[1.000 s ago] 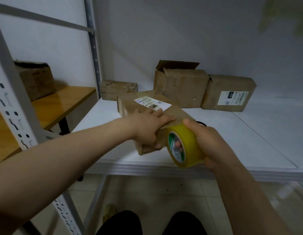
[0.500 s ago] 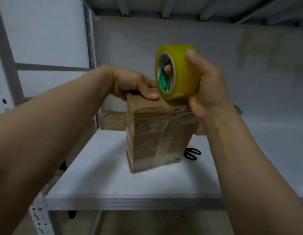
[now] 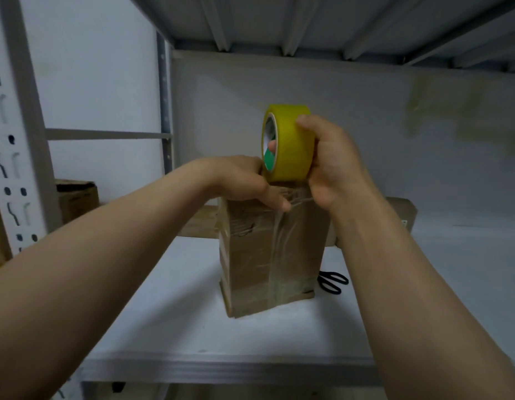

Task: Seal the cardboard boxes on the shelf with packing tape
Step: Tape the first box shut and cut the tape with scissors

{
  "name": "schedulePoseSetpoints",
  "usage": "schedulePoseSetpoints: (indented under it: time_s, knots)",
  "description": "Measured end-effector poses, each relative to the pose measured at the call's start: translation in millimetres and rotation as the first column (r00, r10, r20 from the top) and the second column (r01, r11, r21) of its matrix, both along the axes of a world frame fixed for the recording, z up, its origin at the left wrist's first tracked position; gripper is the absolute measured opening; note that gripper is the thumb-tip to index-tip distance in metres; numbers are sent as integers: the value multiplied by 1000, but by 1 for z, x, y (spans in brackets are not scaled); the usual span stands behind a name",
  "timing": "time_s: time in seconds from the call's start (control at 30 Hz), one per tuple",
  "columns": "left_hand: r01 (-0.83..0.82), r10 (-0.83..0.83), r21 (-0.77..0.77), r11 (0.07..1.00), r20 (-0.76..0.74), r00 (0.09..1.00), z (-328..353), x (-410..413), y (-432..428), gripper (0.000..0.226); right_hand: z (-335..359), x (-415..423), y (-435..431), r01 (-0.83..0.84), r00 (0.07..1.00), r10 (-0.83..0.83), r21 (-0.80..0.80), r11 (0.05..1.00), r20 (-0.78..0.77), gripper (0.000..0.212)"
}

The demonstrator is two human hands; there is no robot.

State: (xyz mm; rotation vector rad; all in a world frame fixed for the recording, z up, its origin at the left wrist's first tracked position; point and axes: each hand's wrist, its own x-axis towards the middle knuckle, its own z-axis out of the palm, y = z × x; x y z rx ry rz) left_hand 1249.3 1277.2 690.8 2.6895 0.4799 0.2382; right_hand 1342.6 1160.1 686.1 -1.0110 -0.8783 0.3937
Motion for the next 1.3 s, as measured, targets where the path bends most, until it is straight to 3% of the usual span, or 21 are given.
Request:
schedulePoseSetpoints:
  time_s: [0.37, 0.53, 0.77, 0.83, 0.9, 0.97, 1.03, 1.1, 1.17, 1.3]
  knots:
    - [-128, 131, 92, 987, -24, 991, 6, 5, 18, 74, -23, -13, -45, -10, 999, 9, -27, 1000, -32, 29]
    - [-54, 54, -6, 998, -18, 998, 5, 8, 29, 95, -53, -13, -52, 47, 997, -48, -20, 999, -58, 21]
    - [-39, 39, -15, 999, -20, 999, 6, 13, 33, 80, -91, -17, -48, 86, 995, -89, -71, 994, -36, 22]
    - [-52, 52, 52, 997, 2, 999, 5, 15, 33, 77, -100, -16, -43, 86, 995, -90, -86, 993, -47, 26]
    - [-125, 105, 240, 963, 92, 990, 1, 17, 32, 73, -105, -14, -38, 90, 994, -95, -91, 992, -51, 27]
    - [-266, 159, 490, 830, 249, 955, -7, 18, 30, 74, -109, -13, -31, 76, 996, -81, -94, 993, -45, 23]
    - [-397, 191, 612, 684, 375, 907, -19, 19, 30, 74, -114, -15, -22, 62, 997, -68, -113, 992, -46, 22]
    - [-516, 226, 550, 657, 509, 830, -31, 19, 30, 74, -116, -12, -14, 64, 997, -69, -126, 990, -40, 24]
    - [-585, 254, 400, 706, 628, 736, -42, 21, 30, 58, -115, -7, -8, 76, 996, -80, -116, 990, -27, 24]
    - [-624, 357, 190, 758, 680, 640, -45, 23, 29, 29, -104, 3, -2, 80, 996, -74, -171, 982, 42, 22]
